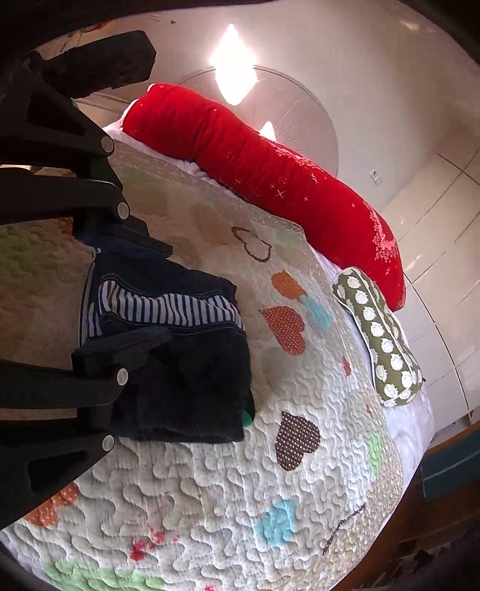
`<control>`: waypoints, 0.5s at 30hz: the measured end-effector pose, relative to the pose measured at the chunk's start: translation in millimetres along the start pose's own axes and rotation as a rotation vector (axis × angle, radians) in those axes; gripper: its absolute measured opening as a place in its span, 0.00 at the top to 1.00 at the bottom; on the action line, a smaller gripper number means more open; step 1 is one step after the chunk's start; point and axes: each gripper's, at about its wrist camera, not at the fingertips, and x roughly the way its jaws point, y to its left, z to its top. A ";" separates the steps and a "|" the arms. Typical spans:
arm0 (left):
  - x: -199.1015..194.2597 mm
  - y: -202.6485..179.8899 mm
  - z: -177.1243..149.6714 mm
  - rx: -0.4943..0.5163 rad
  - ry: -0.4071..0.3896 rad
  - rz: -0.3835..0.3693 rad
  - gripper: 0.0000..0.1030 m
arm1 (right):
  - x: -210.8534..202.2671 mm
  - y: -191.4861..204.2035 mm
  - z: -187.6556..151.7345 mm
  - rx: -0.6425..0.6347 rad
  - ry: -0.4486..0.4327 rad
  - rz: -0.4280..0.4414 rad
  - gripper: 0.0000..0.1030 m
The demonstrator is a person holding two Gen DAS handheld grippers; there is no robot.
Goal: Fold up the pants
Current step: 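Release the pants and pull the left gripper back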
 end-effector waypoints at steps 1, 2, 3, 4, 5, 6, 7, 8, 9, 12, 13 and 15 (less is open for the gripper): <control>-2.8 0.2 -3.1 0.013 -0.004 0.012 0.49 | 8.6 -0.1 -4.0 0.008 0.023 -0.020 0.59; -4.9 0.0 -5.3 0.024 -0.009 0.022 0.49 | 14.3 -1.0 -8.4 0.030 0.037 -0.038 0.59; -7.6 1.1 -7.4 0.030 -0.015 0.028 0.49 | 16.7 -7.7 -13.1 0.063 0.037 -0.052 0.59; -10.1 3.1 -8.9 0.030 -0.019 0.029 0.48 | 16.9 -16.7 -18.5 0.098 0.031 -0.077 0.59; -12.3 6.0 -10.2 0.026 -0.021 0.025 0.48 | 18.3 -24.4 -25.5 0.131 0.031 -0.104 0.60; -14.0 9.1 -10.8 0.019 -0.023 0.022 0.48 | 18.8 -32.8 -31.6 0.166 0.041 -0.104 0.60; -15.6 12.4 -11.3 0.012 -0.025 0.020 0.48 | 17.3 -40.6 -37.1 0.194 0.042 -0.084 0.60; -16.7 15.7 -11.5 0.004 -0.028 0.018 0.48 | 16.1 -40.9 -42.1 0.211 0.031 -0.072 0.60; -17.7 18.5 -11.6 -0.005 -0.030 0.017 0.48 | 10.7 -41.6 -43.9 0.217 0.024 -0.072 0.60; -23.3 23.1 -12.2 -0.034 -0.045 0.013 0.48 | -5.8 -28.2 -42.7 0.182 -0.020 -0.094 0.59; -27.7 23.5 -13.2 -0.040 -0.062 0.018 0.48 | -10.5 -21.9 -42.1 0.161 -0.040 -0.104 0.55; -38.2 21.3 -15.0 -0.037 -0.099 0.034 0.48 | -16.3 -9.0 -41.0 0.125 -0.063 -0.130 0.52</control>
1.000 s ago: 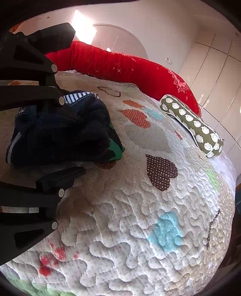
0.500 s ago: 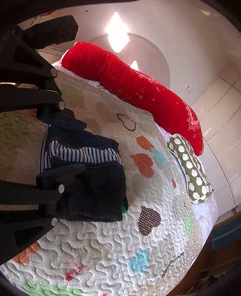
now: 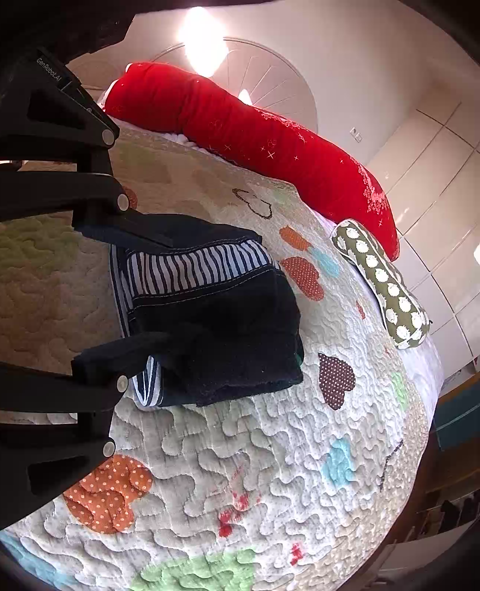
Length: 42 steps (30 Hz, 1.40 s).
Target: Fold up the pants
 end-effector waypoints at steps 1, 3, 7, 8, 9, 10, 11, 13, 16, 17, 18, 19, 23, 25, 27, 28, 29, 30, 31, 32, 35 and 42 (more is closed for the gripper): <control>-6.2 -2.0 -0.2 0.005 -0.018 0.009 0.46 | -2.0 4.3 -1.9 -0.014 -0.006 -0.008 0.52; -20.9 -7.0 -1.2 0.022 -0.067 0.035 0.40 | -4.3 10.5 -8.2 -0.041 -0.007 -0.025 0.52; -57.0 -23.6 -8.2 0.088 -0.219 0.142 0.23 | -19.2 17.2 -26.4 -0.098 -0.026 -0.074 0.51; -66.2 -29.2 -10.8 0.108 -0.261 0.168 0.16 | -22.7 17.2 -30.3 -0.113 -0.031 -0.093 0.50; -75.0 -34.9 -13.2 0.128 -0.301 0.187 0.14 | -27.7 17.1 -33.8 -0.124 -0.037 -0.110 0.49; -83.8 -40.9 -16.1 0.149 -0.337 0.200 0.11 | -33.2 16.3 -36.8 -0.129 -0.045 -0.121 0.48; -92.0 -47.3 -18.3 0.170 -0.369 0.210 0.07 | -39.3 15.4 -39.4 -0.130 -0.052 -0.130 0.48; -105.2 -60.2 -22.8 0.210 -0.415 0.234 0.02 | -50.9 13.3 -43.8 -0.128 -0.065 -0.139 0.45; -119.0 -76.2 -32.1 0.249 -0.457 0.295 0.00 | -67.6 12.1 -49.8 -0.132 -0.085 -0.156 0.45; -122.6 -80.8 -34.8 0.257 -0.469 0.316 0.00 | -73.4 12.0 -52.3 -0.140 -0.094 -0.166 0.44; -125.4 -84.7 -37.1 0.267 -0.475 0.319 0.00 | -78.6 13.0 -54.8 -0.153 -0.104 -0.180 0.43; -127.0 -87.8 -38.8 0.277 -0.470 0.307 0.00 | -83.9 14.2 -57.5 -0.166 -0.111 -0.193 0.41; -119.8 -93.1 -45.8 0.297 -0.381 0.256 0.00 | -97.2 19.0 -68.7 -0.205 -0.131 -0.231 0.40; -112.0 -92.6 -50.0 0.300 -0.342 0.258 0.00 | -97.6 20.8 -72.4 -0.225 -0.127 -0.254 0.40; -103.3 -91.0 -53.1 0.301 -0.299 0.257 0.00 | -97.0 21.6 -75.3 -0.242 -0.121 -0.276 0.39; -99.2 -90.2 -54.8 0.300 -0.277 0.252 0.00 | -96.0 21.6 -76.2 -0.247 -0.117 -0.287 0.39; -95.0 -89.8 -56.7 0.301 -0.255 0.248 0.00 | -95.4 21.0 -77.0 -0.249 -0.114 -0.296 0.38; -90.9 -89.0 -57.5 0.299 -0.232 0.239 0.00 | -94.8 20.1 -77.4 -0.248 -0.109 -0.304 0.37; -86.8 -87.7 -58.4 0.293 -0.210 0.227 0.00 | -94.4 19.0 -77.7 -0.247 -0.105 -0.309 0.37; -82.9 -86.7 -59.3 0.287 -0.189 0.218 0.00 | -93.4 18.2 -78.3 -0.245 -0.099 -0.314 0.37; -74.1 -84.9 -63.0 0.280 -0.149 0.203 0.00 | -90.5 15.3 -79.2 -0.246 -0.085 -0.335 0.36; -58.4 -82.1 -67.1 0.275 -0.096 0.193 0.00 | -76.3 18.4 -85.5 -0.278 -0.055 -0.399 0.35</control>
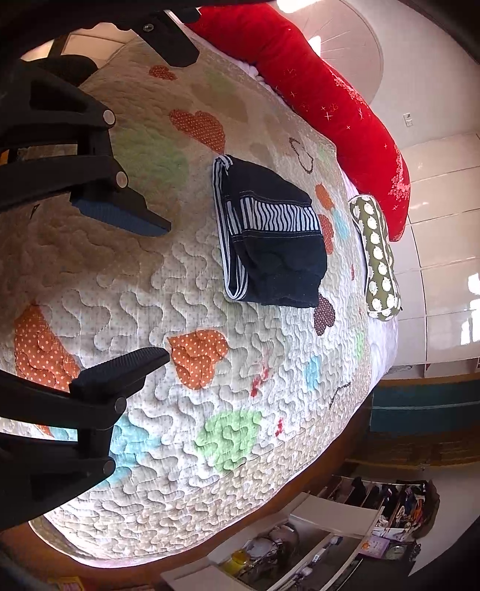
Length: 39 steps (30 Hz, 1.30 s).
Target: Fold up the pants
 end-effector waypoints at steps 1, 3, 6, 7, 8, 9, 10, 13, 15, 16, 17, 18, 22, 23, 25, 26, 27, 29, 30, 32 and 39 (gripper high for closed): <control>2.8 0.0 -0.1 -0.001 0.008 -0.003 0.00 | 1.8 1.0 -0.2 -0.005 0.005 -0.003 0.35; 6.9 0.2 -0.5 -0.002 0.019 -0.003 0.00 | 5.3 1.9 -0.4 -0.011 0.015 -0.005 0.34; 12.6 1.3 -1.3 -0.007 0.035 -0.006 0.00 | 10.3 1.5 -0.4 -0.014 0.029 -0.007 0.34; 14.2 1.6 -1.4 -0.009 0.041 -0.007 0.00 | 11.9 1.1 -0.2 -0.014 0.033 -0.008 0.34; 15.7 2.0 -1.5 -0.011 0.045 -0.008 0.00 | 14.5 2.6 0.9 -0.013 0.038 -0.010 0.34; 17.1 2.3 -1.6 -0.013 0.050 -0.010 0.00 | 16.0 2.5 0.9 -0.012 0.042 -0.011 0.34; 18.5 2.6 -1.7 -0.015 0.054 -0.012 0.00 | 17.4 2.5 1.2 -0.012 0.045 -0.012 0.34; 22.8 3.0 -2.1 -0.017 0.067 -0.016 0.00 | 20.2 2.6 2.1 -0.014 0.054 -0.014 0.34; 24.8 3.0 -2.3 -0.019 0.074 -0.023 0.00 | 21.8 2.7 2.2 -0.015 0.059 -0.016 0.33; 25.7 3.2 -2.2 -0.021 0.078 -0.025 0.00 | 22.8 3.5 2.1 -0.017 0.061 -0.018 0.33; 26.7 3.3 -2.2 -0.021 0.081 -0.025 0.00 | 23.6 3.4 2.2 -0.019 0.062 -0.019 0.33; 27.5 3.4 -2.3 -0.022 0.084 -0.026 0.00 | 24.3 3.6 2.2 -0.020 0.064 -0.021 0.33; 30.0 3.5 -2.2 -0.023 0.092 -0.029 0.00 | 26.7 3.5 3.9 -0.021 0.068 -0.026 0.33; 30.4 3.4 -2.3 -0.024 0.094 -0.029 0.00 | 26.8 3.5 3.7 -0.022 0.069 -0.027 0.33; 30.8 3.6 -2.1 -0.024 0.095 -0.030 0.00 | 27.7 3.1 3.7 -0.023 0.072 -0.028 0.32; 30.8 3.5 -2.1 -0.024 0.095 -0.030 0.00 | 28.2 3.1 3.6 -0.023 0.074 -0.029 0.32; 31.3 3.4 -2.2 -0.024 0.098 -0.030 0.00 | 28.4 3.3 3.4 -0.025 0.075 -0.031 0.32; 33.0 3.0 -2.9 -0.025 0.103 -0.032 0.00 | 29.9 4.2 3.7 -0.029 0.080 -0.034 0.32; 33.8 3.0 -3.4 -0.026 0.106 -0.032 0.00 | 31.1 5.2 4.2 -0.032 0.082 -0.037 0.32; 34.8 3.1 -4.1 -0.028 0.111 -0.034 0.00 | 32.0 6.4 3.8 -0.037 0.083 -0.041 0.32; 35.4 3.7 -4.4 -0.029 0.113 -0.035 0.00 | 33.2 13.8 1.2 -0.047 0.083 -0.050 0.31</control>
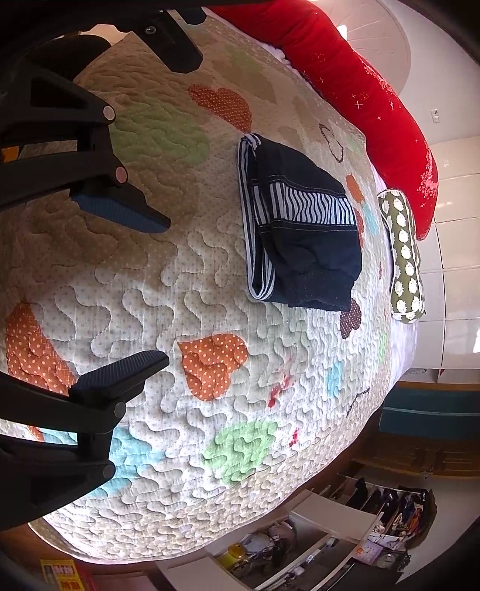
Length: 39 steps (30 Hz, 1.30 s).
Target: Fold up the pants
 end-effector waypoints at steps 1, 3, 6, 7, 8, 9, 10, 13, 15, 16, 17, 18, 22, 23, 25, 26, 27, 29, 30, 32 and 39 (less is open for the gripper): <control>0.6 -0.1 -0.7 -0.001 0.001 0.000 0.00 | 0.1 1.1 -0.6 0.000 0.000 -0.001 0.31; 1.7 -0.4 -1.6 -0.002 0.005 -0.001 0.00 | 0.3 2.0 -1.1 -0.001 0.001 -0.001 0.31; 2.6 -0.8 -2.0 -0.003 0.009 -0.001 0.00 | 1.1 4.4 -2.2 0.000 0.004 -0.004 0.31; 2.7 -0.9 -2.1 -0.003 0.009 -0.002 0.00 | 1.2 4.9 -2.6 0.000 0.004 -0.003 0.31; 2.7 -0.8 -2.0 -0.003 0.009 -0.001 0.00 | 1.3 5.4 -2.9 0.002 0.004 -0.004 0.31; 2.8 -1.0 -2.2 -0.003 0.010 -0.001 0.00 | 1.4 5.5 -3.0 0.002 0.004 -0.005 0.31; 2.7 -0.9 -2.0 -0.004 0.010 -0.002 0.00 | 1.4 5.6 -3.1 0.002 0.004 -0.006 0.31; 4.0 -1.9 -3.5 -0.005 0.015 -0.003 0.00 | 1.3 5.3 -3.2 0.001 0.004 -0.005 0.31; 5.0 -2.0 -4.0 -0.007 0.020 -0.005 0.00 | 1.3 5.7 -3.5 -0.001 0.004 -0.007 0.31; 5.4 -2.0 -4.3 -0.008 0.022 -0.006 0.00 | 1.4 5.9 -3.7 -0.002 0.004 -0.008 0.31; 5.8 -2.0 -4.6 -0.009 0.024 -0.007 0.00 | 1.8 6.1 -4.4 -0.004 0.004 -0.009 0.31; 6.1 -1.6 -4.7 -0.010 0.025 -0.008 0.00 | 1.9 6.5 -4.8 -0.005 0.005 -0.010 0.31; 7.6 0.0 -4.5 -0.017 0.035 -0.012 0.00 | 1.8 8.4 -6.7 -0.011 0.005 -0.014 0.31; 8.0 0.4 -4.6 -0.019 0.037 -0.012 0.00 | 1.6 8.9 -7.2 -0.014 0.004 -0.016 0.31; 8.9 0.9 -4.8 -0.021 0.040 -0.014 0.00 | 1.6 10.7 -8.2 -0.018 0.004 -0.018 0.30; 9.3 1.4 -4.6 -0.021 0.042 -0.015 0.00 | 2.2 11.3 -8.0 -0.018 0.005 -0.018 0.30; 9.6 1.5 -4.7 -0.022 0.043 -0.015 0.00 | 2.1 12.4 -9.0 -0.019 0.006 -0.018 0.30; 10.2 2.0 -4.5 -0.024 0.045 -0.017 0.00 | 2.3 13.5 -9.6 -0.017 0.007 -0.020 0.30; 10.4 2.2 -4.5 -0.026 0.045 -0.018 0.00 | 2.4 13.7 -9.9 -0.016 0.008 -0.020 0.30; 10.9 2.3 -4.5 -0.027 0.047 -0.019 0.00 | 2.7 14.0 -9.8 -0.016 0.009 -0.020 0.30; 13.9 2.5 -5.1 -0.028 0.056 -0.022 0.00 | 3.9 13.3 -9.2 -0.018 0.011 -0.023 0.30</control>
